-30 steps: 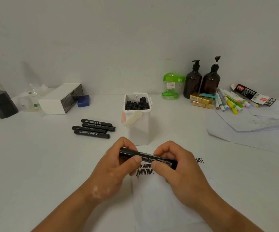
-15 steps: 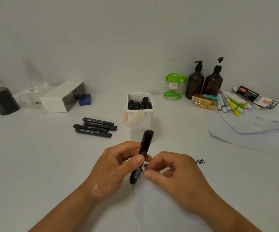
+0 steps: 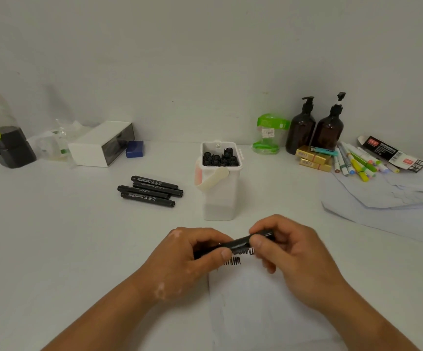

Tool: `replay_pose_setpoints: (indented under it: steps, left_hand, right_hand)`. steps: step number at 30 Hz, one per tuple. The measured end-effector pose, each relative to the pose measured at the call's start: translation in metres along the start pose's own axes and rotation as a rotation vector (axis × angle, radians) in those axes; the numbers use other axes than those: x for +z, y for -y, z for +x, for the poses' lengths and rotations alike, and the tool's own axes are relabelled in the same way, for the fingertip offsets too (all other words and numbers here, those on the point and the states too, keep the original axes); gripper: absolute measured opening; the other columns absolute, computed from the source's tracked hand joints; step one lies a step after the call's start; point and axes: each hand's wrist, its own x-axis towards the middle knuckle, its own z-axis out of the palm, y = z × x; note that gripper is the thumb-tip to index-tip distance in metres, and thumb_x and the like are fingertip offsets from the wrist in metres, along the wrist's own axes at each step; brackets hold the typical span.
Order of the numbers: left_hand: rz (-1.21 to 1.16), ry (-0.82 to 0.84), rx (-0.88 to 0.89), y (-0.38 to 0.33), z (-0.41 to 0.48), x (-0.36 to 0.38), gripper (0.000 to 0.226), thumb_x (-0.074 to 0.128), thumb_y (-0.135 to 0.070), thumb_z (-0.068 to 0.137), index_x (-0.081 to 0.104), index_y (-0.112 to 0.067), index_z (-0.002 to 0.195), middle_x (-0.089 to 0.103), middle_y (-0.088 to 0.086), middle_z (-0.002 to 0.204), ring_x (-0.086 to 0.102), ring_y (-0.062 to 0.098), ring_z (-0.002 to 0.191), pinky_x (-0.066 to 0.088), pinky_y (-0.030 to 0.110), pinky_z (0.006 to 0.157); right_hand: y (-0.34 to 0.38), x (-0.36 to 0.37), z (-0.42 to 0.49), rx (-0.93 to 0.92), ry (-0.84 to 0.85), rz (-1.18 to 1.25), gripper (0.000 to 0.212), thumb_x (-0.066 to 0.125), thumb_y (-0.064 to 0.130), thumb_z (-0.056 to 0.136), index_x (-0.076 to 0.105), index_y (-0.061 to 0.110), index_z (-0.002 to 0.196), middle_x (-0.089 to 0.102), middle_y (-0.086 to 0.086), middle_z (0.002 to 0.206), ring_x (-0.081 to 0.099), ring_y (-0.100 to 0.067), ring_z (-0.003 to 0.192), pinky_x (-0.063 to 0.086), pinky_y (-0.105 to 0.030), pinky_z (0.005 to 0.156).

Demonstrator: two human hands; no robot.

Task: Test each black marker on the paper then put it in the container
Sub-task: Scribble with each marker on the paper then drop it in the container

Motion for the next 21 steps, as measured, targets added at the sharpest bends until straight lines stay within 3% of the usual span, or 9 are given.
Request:
replay_pose_setpoints:
  steps: [3, 7, 11, 14, 18, 21]
  left_hand:
    - [-0.05, -0.058, -0.047, 0.004, 0.002, -0.004, 0.021, 0.063, -0.047, 0.089, 0.074, -0.04, 0.105, 0.072, -0.006, 0.078, 0.058, 0.009, 0.063, 0.046, 0.019, 0.059]
    - [-0.152, -0.155, -0.119, 0.013, 0.005, -0.008, 0.015, 0.066, -0.024, 0.094, 0.077, -0.033, 0.099, 0.072, -0.007, 0.074, 0.057, 0.002, 0.059, 0.047, 0.014, 0.061]
    - [-0.214, -0.265, -0.174, 0.019, 0.008, -0.014, 0.014, 0.069, -0.023, 0.091, 0.077, -0.034, 0.089, 0.07, -0.005, 0.067, 0.056, 0.003, 0.056, 0.047, 0.016, 0.059]
    - [-0.218, -0.292, -0.178, 0.022, 0.008, -0.014, 0.016, 0.07, -0.021, 0.091, 0.076, -0.035, 0.086, 0.068, -0.005, 0.065, 0.055, 0.002, 0.054, 0.045, 0.016, 0.057]
    - [-0.19, -0.306, -0.179, 0.022, 0.008, -0.011, 0.016, 0.07, -0.021, 0.09, 0.076, -0.035, 0.083, 0.067, -0.006, 0.063, 0.054, -0.001, 0.052, 0.041, 0.011, 0.054]
    - [-0.186, -0.324, -0.185, 0.024, 0.008, -0.013, 0.016, 0.071, -0.022, 0.089, 0.076, -0.036, 0.083, 0.068, -0.006, 0.064, 0.056, -0.002, 0.053, 0.042, 0.011, 0.055]
  right_hand:
    - [-0.002, -0.019, 0.004, 0.003, -0.11, -0.027, 0.013, 0.073, 0.016, 0.092, 0.075, 0.026, 0.084, 0.067, -0.004, 0.063, 0.056, -0.013, 0.053, 0.049, -0.023, 0.052]
    - [-0.005, -0.037, 0.006, 0.02, -0.241, -0.049, 0.021, 0.063, 0.011, 0.097, 0.074, 0.021, 0.082, 0.064, -0.005, 0.063, 0.054, -0.019, 0.055, 0.049, -0.031, 0.054]
    - [0.012, -0.047, 0.014, -0.034, -0.367, -0.034, 0.014, 0.066, 0.015, 0.096, 0.076, 0.022, 0.092, 0.064, -0.003, 0.064, 0.055, -0.02, 0.058, 0.049, -0.037, 0.055]
    - [0.045, -0.049, 0.027, -0.166, -0.387, -0.146, 0.01, 0.07, 0.019, 0.095, 0.076, 0.027, 0.094, 0.068, -0.002, 0.066, 0.057, -0.015, 0.056, 0.049, -0.035, 0.054]
    - [0.1, -0.051, 0.061, -0.261, -0.375, -0.347, 0.009, 0.073, 0.038, 0.084, 0.075, 0.032, 0.09, 0.073, 0.001, 0.069, 0.06, -0.011, 0.054, 0.05, -0.03, 0.051]
    - [0.132, -0.051, 0.093, -0.254, -0.337, -0.522, 0.003, 0.071, 0.03, 0.09, 0.074, 0.032, 0.09, 0.075, 0.002, 0.072, 0.063, -0.014, 0.056, 0.05, -0.031, 0.053]
